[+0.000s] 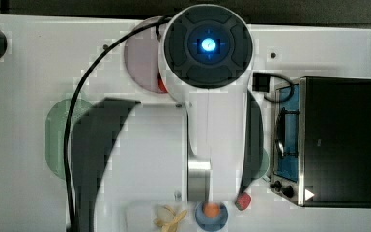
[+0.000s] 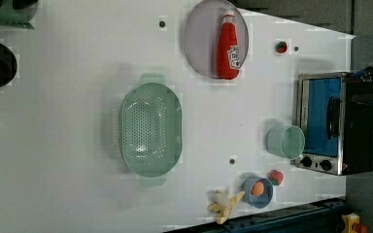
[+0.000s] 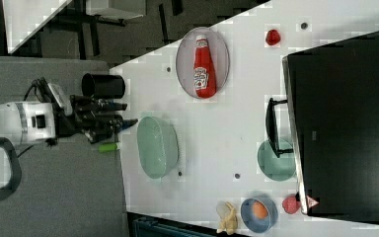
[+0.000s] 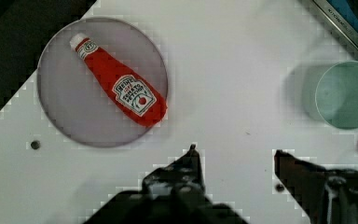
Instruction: Drag strainer left to right.
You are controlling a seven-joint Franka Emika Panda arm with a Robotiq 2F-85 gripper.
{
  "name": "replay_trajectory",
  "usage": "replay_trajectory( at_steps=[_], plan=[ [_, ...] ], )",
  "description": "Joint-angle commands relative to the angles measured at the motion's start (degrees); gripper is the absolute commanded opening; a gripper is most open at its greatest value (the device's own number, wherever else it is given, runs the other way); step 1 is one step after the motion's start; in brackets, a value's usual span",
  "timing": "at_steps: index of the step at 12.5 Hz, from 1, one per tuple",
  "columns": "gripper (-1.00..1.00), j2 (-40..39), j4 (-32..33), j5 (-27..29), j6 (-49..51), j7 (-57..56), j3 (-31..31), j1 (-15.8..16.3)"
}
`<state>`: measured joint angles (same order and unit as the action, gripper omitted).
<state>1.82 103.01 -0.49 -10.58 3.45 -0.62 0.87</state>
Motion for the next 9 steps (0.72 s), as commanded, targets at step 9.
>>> replay_trajectory(
  at_steps=[9],
  plan=[
    [1.0,18.33,11.59,2.51,7.53,5.32,8.6,0.29]
  ],
)
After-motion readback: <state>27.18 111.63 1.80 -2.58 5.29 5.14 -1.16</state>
